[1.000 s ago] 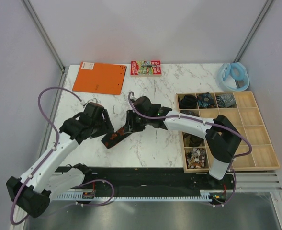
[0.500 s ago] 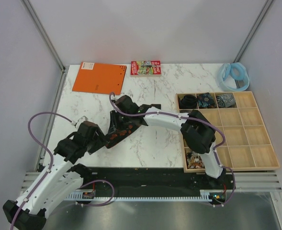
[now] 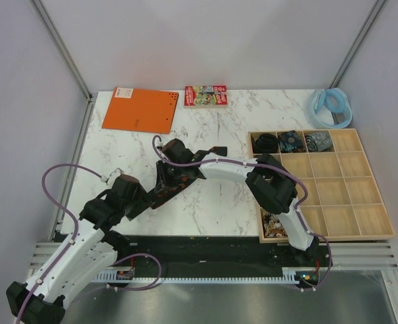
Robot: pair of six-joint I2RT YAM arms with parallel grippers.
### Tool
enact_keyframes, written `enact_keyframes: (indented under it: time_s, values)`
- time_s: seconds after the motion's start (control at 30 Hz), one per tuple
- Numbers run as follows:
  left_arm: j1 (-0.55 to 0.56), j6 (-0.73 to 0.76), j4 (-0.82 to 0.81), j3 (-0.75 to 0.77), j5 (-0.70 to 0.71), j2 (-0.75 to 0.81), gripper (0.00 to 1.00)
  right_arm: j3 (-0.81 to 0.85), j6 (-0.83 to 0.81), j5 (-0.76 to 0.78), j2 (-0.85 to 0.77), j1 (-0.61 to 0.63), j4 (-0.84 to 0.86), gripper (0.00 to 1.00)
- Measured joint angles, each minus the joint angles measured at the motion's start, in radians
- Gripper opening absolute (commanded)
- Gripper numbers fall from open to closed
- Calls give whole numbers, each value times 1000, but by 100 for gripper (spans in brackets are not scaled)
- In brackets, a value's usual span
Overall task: Roll the ties
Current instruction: Roll the tie at the center of the board.
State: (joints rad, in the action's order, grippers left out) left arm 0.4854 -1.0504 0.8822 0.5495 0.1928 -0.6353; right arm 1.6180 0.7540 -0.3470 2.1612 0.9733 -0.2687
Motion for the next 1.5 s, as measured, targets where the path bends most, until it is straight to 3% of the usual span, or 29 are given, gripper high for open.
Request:
enact_keyframes:
  time_s: [0.53, 1.5]
  values:
    - [0, -8, -92, -64, 2, -69, 64, -124, 0, -42, -2, -45, 127, 29]
    - [-77, -34, -370, -111, -8, -365, 59, -205, 20, -70, -20, -55, 247, 27]
